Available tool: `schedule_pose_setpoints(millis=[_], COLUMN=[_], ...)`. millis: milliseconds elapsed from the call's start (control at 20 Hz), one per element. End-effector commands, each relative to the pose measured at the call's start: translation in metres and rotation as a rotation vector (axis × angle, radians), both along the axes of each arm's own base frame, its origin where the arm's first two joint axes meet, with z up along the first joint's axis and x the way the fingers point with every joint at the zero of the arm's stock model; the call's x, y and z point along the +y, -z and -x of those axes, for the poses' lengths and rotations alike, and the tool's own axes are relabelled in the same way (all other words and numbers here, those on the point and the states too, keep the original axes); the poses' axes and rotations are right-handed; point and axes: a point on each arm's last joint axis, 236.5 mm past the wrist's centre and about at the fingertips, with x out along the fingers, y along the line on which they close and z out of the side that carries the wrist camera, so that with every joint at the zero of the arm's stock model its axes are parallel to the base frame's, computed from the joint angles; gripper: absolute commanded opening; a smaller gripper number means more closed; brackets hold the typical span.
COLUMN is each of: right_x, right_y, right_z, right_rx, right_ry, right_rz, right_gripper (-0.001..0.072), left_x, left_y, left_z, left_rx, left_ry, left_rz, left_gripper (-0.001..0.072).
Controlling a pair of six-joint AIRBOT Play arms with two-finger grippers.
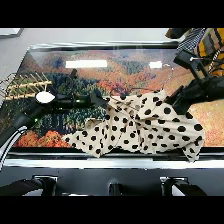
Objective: Fold the clothes and pants, and hang the long-sleeved shirts on hangers.
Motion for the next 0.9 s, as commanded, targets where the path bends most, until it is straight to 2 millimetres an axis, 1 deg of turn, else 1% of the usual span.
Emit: schedule_pose_setpoints(millis=[0, 100, 200, 250, 350, 450, 550, 600, 700, 750, 850], right_x=[0.006, 0.006, 0.007, 0.006, 0.013, 0.014, 0.017, 0.023, 0.032, 0.038, 0.049], right_y=[-0.004, -0.004, -0.004, 0.000, 0.015, 0.029, 0.033, 0.030, 0.023, 0.022, 0.022], right_z=[0.007, 0.012, 0.013, 0.011, 0.010, -0.005, -0.016, -0.023, -0.032, -0.032, -0.027], right_rx=[-0.002, 0.006, 0.007, 0.002, 0.008, -0.008, -0.058, -0.091, -0.127, -0.121, -0.101], right_ry=[-0.041, -0.047, -0.049, -0.052, -0.085, -0.015, -0.009, -0.001, 0.055, 0.062, 0.046], right_rz=[-0.013, -0.008, -0.007, 0.020, 0.102, 0.201, 0.278, 0.282, 0.236, 0.202, 0.160], right_gripper=[0.0014, 0.0014, 0.0014, 0.0014, 0.0014, 0.0014, 0.0014, 0.0014, 0.0014, 0.0014, 0.0014], left_x=[0.011, 0.019, 0.021, 0.021, 0.020, 0.019, 0.017, 0.017, 0.018, 0.017, 0.015], left_y=[0.002, 0.002, 0.002, 0.002, 0.002, -0.001, -0.007, -0.009, -0.012, -0.016, -0.032], left_z=[-0.008, -0.015, -0.016, -0.016, -0.015, -0.014, -0.012, -0.011, -0.012, -0.012, -0.014], left_rx=[-0.004, -0.003, -0.003, -0.002, -0.002, -0.005, -0.013, -0.024, -0.043, -0.051, -0.083], left_ry=[-0.023, -0.044, -0.048, -0.047, -0.044, -0.034, -0.014, -0.006, 0.007, 0.008, 0.021], left_rz=[-0.013, -0.013, -0.013, -0.013, -0.012, -0.009, -0.004, -0.012, -0.028, -0.025, -0.012], left_gripper=[0.0015, 0.0015, 0.0015, 0.0015, 0.0015, 0.0015, 0.0015, 0.0015, 0.0015, 0.0015, 0.0015])
